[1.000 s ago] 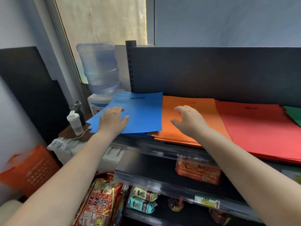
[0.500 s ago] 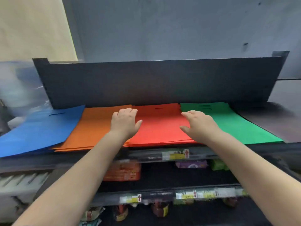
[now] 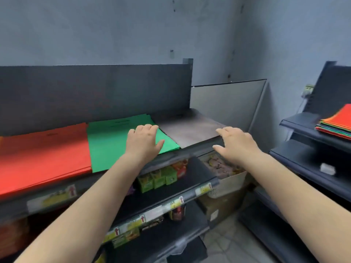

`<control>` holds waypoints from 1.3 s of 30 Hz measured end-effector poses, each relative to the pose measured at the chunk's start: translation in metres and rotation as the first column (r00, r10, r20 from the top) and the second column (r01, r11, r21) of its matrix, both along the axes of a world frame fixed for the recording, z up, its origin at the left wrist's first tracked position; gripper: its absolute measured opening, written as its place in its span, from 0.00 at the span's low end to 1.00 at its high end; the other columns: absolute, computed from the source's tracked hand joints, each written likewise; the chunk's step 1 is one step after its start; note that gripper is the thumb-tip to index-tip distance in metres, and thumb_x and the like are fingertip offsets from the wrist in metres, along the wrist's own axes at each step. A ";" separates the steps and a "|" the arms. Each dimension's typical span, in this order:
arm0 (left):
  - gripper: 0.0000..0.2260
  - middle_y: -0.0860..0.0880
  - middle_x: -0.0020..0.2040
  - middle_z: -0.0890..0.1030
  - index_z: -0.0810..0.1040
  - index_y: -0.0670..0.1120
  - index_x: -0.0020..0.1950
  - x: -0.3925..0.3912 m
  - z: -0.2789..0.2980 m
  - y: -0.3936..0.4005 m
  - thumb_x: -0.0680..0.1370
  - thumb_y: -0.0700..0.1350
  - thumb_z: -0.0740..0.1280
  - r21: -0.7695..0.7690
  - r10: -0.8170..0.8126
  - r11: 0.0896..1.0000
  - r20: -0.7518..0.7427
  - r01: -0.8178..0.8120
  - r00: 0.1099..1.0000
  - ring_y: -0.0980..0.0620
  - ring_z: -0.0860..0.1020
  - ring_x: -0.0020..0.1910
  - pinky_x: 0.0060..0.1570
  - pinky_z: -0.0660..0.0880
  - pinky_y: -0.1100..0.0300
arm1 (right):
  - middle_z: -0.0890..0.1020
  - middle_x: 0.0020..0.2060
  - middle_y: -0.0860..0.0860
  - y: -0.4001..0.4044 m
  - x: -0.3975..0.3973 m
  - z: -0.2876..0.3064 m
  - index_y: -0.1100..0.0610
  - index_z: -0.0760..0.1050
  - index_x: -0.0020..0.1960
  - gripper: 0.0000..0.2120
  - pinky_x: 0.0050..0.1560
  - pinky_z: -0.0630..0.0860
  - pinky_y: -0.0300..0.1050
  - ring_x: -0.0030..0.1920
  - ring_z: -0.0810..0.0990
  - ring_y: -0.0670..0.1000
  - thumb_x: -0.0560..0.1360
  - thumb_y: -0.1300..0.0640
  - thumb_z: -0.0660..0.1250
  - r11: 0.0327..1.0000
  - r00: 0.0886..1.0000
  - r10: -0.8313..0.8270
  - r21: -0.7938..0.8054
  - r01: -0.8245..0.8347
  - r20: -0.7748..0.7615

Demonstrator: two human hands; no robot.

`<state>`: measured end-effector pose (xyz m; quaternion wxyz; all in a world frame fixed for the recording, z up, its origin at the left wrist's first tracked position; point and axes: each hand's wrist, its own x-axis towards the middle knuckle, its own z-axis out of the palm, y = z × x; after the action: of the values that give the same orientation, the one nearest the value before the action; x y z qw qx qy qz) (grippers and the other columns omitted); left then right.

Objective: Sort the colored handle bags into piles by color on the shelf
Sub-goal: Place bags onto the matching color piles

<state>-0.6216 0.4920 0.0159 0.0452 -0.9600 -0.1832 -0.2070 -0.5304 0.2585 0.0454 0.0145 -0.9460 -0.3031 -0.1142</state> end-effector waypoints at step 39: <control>0.18 0.47 0.64 0.75 0.69 0.47 0.65 0.583 -0.028 -0.491 0.81 0.56 0.54 -0.083 -0.855 0.517 -0.098 0.852 0.510 0.43 0.70 0.63 0.57 0.66 0.52 | 0.72 0.64 0.54 -0.439 0.355 -0.045 0.56 0.65 0.69 0.22 0.60 0.69 0.51 0.63 0.70 0.56 0.81 0.45 0.54 0.530 0.533 -0.839 0.053 0.846 -0.111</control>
<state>-0.0383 0.0013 -0.0119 -0.0625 -0.9376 0.3125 -0.1392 -0.1749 -0.1803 0.0001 0.0159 -0.9763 0.1973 -0.0879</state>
